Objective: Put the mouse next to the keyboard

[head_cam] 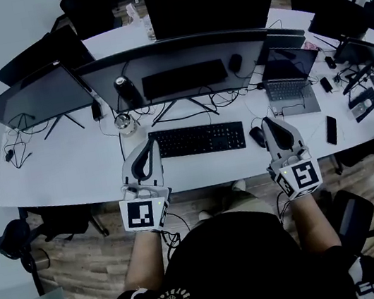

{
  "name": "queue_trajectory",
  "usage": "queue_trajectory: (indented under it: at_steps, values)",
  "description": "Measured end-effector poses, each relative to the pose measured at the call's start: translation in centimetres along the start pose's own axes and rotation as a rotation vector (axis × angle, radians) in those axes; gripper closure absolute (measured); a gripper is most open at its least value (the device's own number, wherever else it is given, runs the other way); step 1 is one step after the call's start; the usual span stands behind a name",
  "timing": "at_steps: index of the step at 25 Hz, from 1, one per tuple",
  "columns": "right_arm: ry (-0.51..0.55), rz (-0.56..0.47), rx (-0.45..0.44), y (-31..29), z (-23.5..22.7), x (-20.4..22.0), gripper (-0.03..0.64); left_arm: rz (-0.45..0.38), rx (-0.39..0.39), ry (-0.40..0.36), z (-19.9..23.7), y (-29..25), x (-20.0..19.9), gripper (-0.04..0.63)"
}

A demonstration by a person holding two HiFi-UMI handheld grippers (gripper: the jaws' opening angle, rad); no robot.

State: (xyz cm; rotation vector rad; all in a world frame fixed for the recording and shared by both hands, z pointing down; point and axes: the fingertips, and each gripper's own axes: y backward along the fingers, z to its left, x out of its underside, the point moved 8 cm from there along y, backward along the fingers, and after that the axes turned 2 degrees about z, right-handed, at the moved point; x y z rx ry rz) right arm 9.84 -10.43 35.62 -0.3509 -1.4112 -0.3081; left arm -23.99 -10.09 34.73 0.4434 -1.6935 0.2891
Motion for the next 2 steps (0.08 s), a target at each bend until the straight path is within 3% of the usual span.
queue_trajectory:
  at_steps: [2]
  values:
    - [-0.001,0.003,0.001,-0.04,-0.11,0.07,0.615,0.003,0.0,0.003,-0.03,-0.15,0.02,0.594]
